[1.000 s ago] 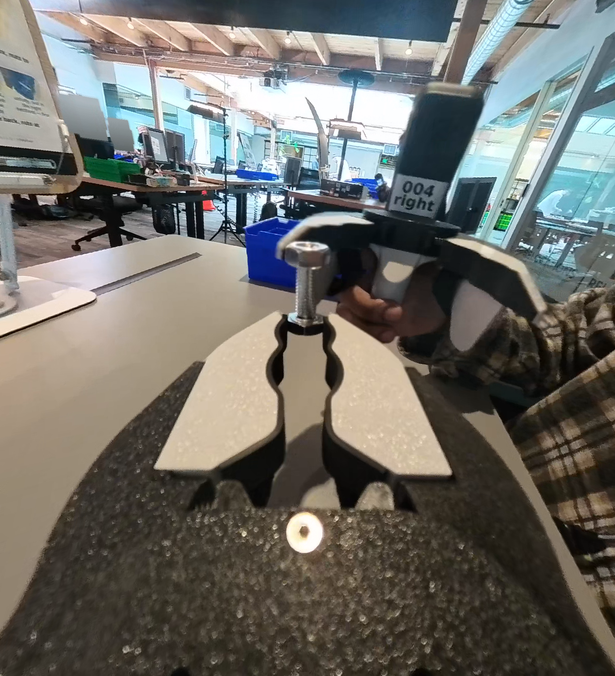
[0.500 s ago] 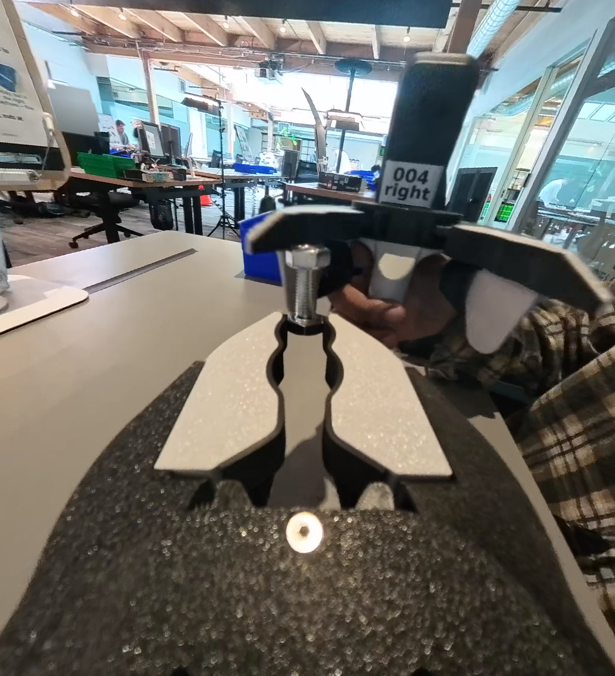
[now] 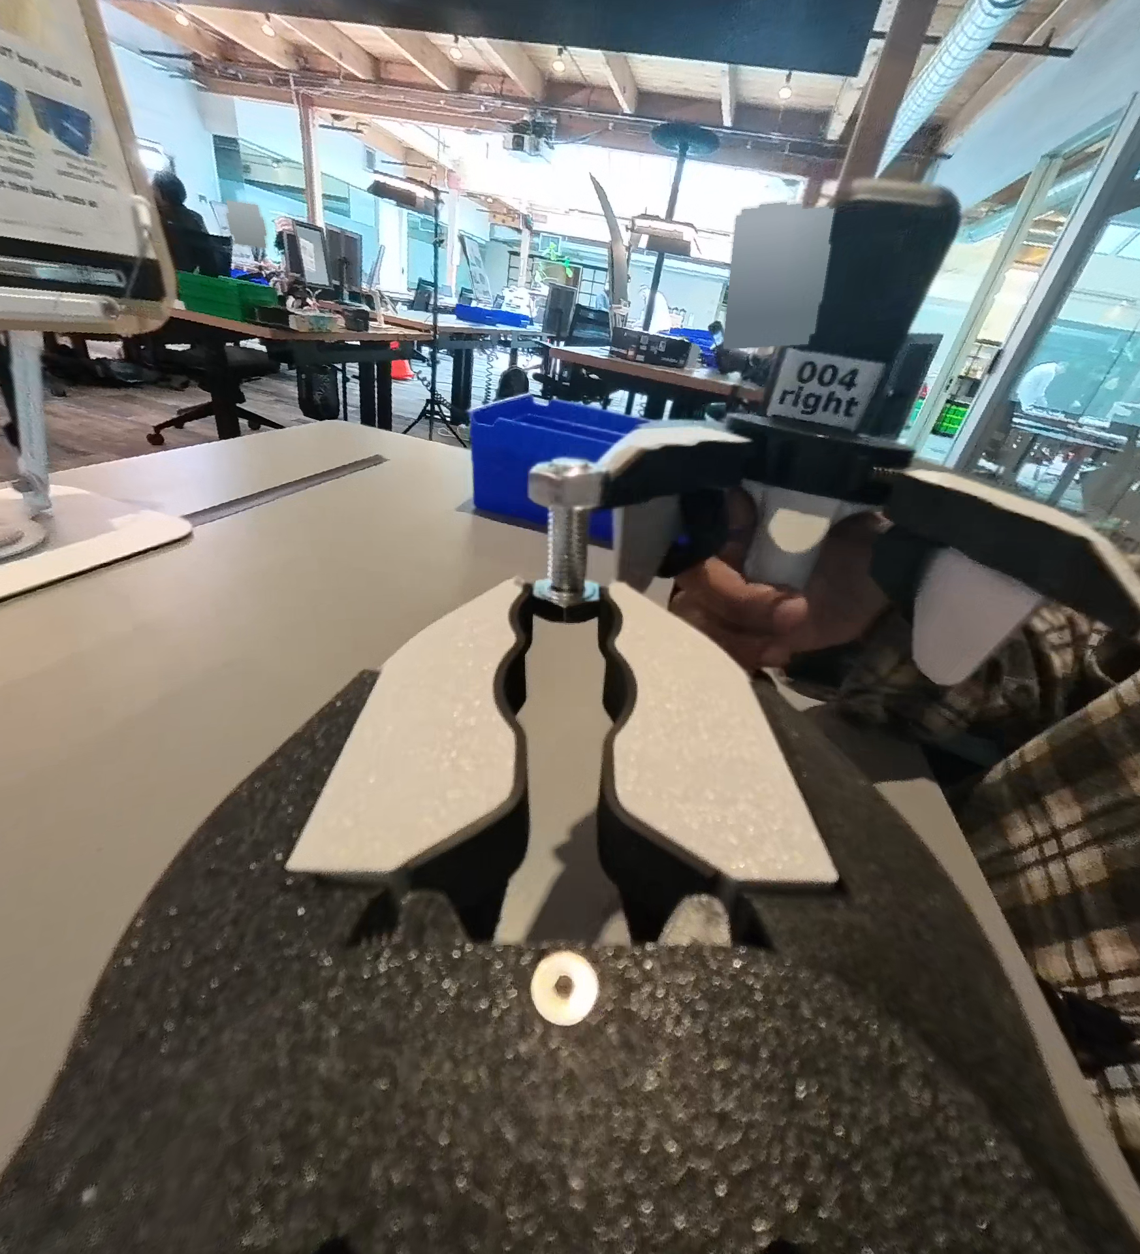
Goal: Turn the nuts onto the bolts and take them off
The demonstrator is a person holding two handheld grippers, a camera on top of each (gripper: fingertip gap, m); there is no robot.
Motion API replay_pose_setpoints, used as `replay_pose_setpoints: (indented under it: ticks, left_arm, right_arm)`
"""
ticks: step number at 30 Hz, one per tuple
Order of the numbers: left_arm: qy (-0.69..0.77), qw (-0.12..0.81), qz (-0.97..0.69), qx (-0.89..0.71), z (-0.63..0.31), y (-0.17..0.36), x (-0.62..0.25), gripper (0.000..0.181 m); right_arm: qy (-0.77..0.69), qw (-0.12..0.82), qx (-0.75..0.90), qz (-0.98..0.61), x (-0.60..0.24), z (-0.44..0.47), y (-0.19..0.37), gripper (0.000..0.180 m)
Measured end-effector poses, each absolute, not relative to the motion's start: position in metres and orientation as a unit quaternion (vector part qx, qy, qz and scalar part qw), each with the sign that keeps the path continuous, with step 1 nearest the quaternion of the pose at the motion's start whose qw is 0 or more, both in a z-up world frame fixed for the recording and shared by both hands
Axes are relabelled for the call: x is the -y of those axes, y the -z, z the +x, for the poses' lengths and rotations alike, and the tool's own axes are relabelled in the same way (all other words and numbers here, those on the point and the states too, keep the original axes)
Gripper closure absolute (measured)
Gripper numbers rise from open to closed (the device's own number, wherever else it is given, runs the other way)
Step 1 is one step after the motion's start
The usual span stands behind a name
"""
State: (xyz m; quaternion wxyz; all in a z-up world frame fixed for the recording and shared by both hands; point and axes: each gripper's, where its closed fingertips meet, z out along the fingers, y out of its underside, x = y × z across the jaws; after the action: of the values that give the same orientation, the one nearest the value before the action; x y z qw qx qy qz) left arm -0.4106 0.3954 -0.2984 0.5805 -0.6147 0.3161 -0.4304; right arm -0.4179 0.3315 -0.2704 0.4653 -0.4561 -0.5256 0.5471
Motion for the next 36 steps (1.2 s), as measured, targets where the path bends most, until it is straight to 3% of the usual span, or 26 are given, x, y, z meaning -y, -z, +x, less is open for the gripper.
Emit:
replay_pose_setpoints:
  ticks: [7,9,11,20,22,29,31,33,36]
  left_arm:
    - [0.439,0.572,-0.606,-0.336,-0.397,0.299,-0.388,0.163]
    - [0.432,0.574,-0.612,-0.33,-0.401,0.3,-0.391,0.163]
    - [0.431,0.575,-0.618,-0.318,-0.407,0.302,-0.395,0.163]
    - [0.429,0.574,-0.618,-0.324,-0.403,0.302,-0.393,0.163]
    - [0.427,0.577,-0.625,-0.307,-0.412,0.302,-0.399,0.163]
    - [0.439,0.574,-0.604,-0.336,-0.399,0.295,-0.387,0.163]
    - [0.432,0.574,-0.615,-0.325,-0.406,0.298,-0.393,0.163]
    - [0.431,0.575,-0.625,-0.304,-0.415,0.3,-0.4,0.163]
    - [0.442,0.573,-0.615,-0.313,-0.413,0.297,-0.397,0.163]
  right_arm:
    - [-0.576,0.459,0.503,-0.452,-0.339,-0.428,0.261,0.059]
    - [-0.559,0.461,0.513,-0.459,-0.333,-0.425,0.267,0.051]
    - [-0.545,0.474,0.518,-0.458,-0.331,-0.416,0.269,0.06]
    - [-0.558,0.467,0.506,-0.463,-0.333,-0.425,0.267,0.049]
    - [-0.549,0.474,0.511,-0.461,-0.33,-0.417,0.269,0.058]
    - [-0.579,0.458,0.499,-0.453,-0.335,-0.431,0.259,0.057]
    - [-0.556,0.467,0.508,-0.463,-0.331,-0.429,0.266,0.047]
    - [-0.544,0.474,0.515,-0.462,-0.329,-0.421,0.268,0.056]
    - [-0.549,0.488,0.491,-0.469,-0.341,-0.421,0.259,0.053]
